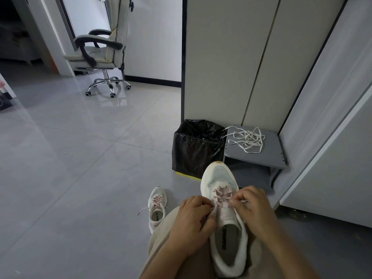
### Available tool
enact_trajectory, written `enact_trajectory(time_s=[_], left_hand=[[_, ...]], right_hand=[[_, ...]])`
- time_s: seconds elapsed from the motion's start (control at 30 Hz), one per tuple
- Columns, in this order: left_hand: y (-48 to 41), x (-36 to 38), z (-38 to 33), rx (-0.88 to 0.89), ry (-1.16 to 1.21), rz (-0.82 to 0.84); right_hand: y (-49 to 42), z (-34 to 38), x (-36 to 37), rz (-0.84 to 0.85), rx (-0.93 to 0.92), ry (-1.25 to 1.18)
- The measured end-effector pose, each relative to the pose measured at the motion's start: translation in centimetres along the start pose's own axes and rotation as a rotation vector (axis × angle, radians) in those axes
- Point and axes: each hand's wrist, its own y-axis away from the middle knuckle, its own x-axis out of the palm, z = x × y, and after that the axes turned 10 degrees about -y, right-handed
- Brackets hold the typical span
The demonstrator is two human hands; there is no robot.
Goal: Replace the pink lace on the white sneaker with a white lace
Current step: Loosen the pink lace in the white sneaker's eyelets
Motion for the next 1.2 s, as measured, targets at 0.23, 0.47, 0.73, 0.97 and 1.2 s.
enact_trajectory(time_s=[0.23, 0.47, 0.73, 0.97, 1.2], left_hand=[[0.1, -0.2, 0.1, -0.012, 0.019, 0.027], [0.0, 0.1, -0.1, 0.040, 0.017, 0.017], [0.2, -0.3, -0.2, 0.029, -0.013, 0.016], [0.0, -0.6, -0.4, 0.021, 0.014, 0.025], [0.1, -0.6, -0.7, 0.048, -0.002, 0.031]], right_hand=[[0.5, -1.4, -2.3, -0.382, 0.318, -0.482], [0.9, -1.2, -0.4, -0.063, 0.006, -0.087], [1.1, -1.2, -1.1, -0.447, 0.173, -0.403], [1.2, -1.6, -0.9, -0.425, 0.084, -0.284], [1.3, -0.8, 0.6, -0.063, -0.065, -0.060]])
